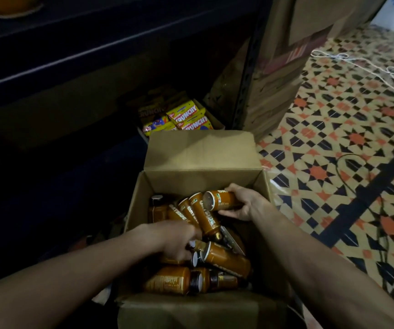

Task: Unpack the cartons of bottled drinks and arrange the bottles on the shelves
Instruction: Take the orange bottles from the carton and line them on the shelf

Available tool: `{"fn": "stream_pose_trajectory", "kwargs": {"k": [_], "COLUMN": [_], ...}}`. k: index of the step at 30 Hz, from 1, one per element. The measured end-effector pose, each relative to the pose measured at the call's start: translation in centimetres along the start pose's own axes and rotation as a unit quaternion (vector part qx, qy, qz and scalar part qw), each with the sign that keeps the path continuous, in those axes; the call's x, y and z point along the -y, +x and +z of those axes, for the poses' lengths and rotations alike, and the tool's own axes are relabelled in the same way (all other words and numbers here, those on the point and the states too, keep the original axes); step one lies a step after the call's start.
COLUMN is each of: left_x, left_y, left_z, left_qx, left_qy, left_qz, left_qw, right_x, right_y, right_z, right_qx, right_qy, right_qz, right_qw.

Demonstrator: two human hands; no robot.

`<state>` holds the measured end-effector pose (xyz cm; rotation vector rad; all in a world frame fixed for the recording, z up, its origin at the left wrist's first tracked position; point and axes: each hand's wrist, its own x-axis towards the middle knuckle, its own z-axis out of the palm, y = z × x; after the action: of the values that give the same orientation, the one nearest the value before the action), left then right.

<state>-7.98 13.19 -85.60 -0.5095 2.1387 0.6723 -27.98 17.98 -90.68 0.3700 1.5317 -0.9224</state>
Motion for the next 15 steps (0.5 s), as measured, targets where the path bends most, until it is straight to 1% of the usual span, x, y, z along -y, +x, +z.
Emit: {"fn": "stream_pose_trajectory", "kwargs": {"k": [3, 5, 9, 12, 15], "left_x": [-0.2, -0.2, -0.3, -0.4, 0.3], "left_y": [-0.3, -0.4, -0.4, -0.6, -1.2], "left_z": [1.4, 1.9, 2.3, 2.6, 2.6], "left_qx": [0.028, 0.025, -0.001, -0.02, -0.087], "left_qy": [0.009, 0.014, 0.026, 0.053, 0.05], "left_qz": [0.01, 0.013, 0.024, 0.023, 0.023], "left_qw": [0.999, 1.0, 0.999, 0.998, 0.995], "right_x": [-0.4, -1.0, -2.2, -2.8, -3.3], "right_y": [-1.1, -1.8, -3.0, -4.7, -5.5], "right_z": [0.2, 0.9, 2.1, 2.7, 3.1], "right_qx": [-0.004, -0.012, -0.059, -0.071, -0.082], "right_qy": [-0.029, -0.055, -0.056, -0.112, -0.165], "right_qz": [-0.011, -0.032, -0.087, -0.151, -0.235], "right_qw": [1.0, 0.998, 0.993, 0.979, 0.954]}}
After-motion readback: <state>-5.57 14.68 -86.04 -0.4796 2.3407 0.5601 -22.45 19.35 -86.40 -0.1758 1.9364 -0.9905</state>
